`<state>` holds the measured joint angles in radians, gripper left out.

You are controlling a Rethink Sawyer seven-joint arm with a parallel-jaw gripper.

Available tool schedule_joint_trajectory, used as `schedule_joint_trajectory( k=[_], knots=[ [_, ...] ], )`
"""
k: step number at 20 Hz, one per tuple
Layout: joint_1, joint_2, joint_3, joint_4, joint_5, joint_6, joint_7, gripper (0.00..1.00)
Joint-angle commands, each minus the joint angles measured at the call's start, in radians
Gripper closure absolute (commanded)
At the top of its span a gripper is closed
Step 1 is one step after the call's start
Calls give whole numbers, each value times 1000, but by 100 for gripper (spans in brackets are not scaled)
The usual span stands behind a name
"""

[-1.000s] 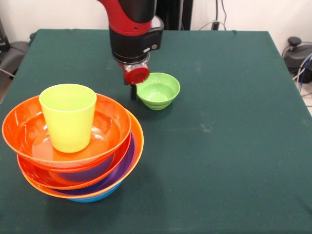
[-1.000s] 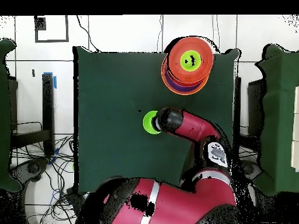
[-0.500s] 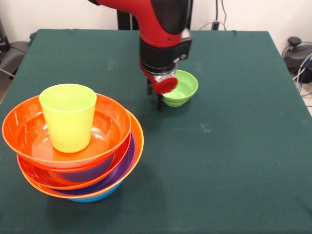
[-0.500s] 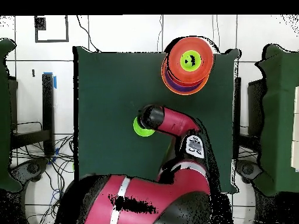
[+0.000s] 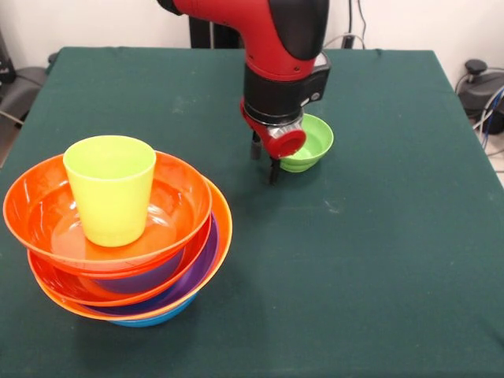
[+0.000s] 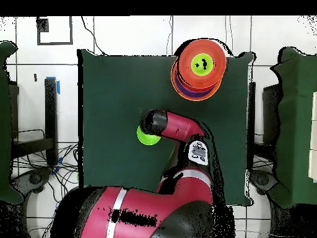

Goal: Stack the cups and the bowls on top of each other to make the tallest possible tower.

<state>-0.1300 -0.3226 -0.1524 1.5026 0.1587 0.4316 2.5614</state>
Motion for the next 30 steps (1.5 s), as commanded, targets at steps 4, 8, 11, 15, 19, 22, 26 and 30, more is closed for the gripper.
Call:
schedule_joint_trajectory(
  k=[4,8,11,15,19,22,26,30],
  knots=[
    [-18,-3,59,-64,15,11,61,0],
    [-5,-6,58,-71,31,32,81,0],
    [13,1,50,-84,43,38,102,0],
    [40,12,21,-118,41,60,110,0],
    [36,22,4,-183,-54,92,-38,0],
    [-11,11,40,-211,-148,114,-214,0],
    [-77,-26,113,-209,-251,122,-362,0],
    [-139,-78,188,-169,-281,214,-400,0]
  ],
)
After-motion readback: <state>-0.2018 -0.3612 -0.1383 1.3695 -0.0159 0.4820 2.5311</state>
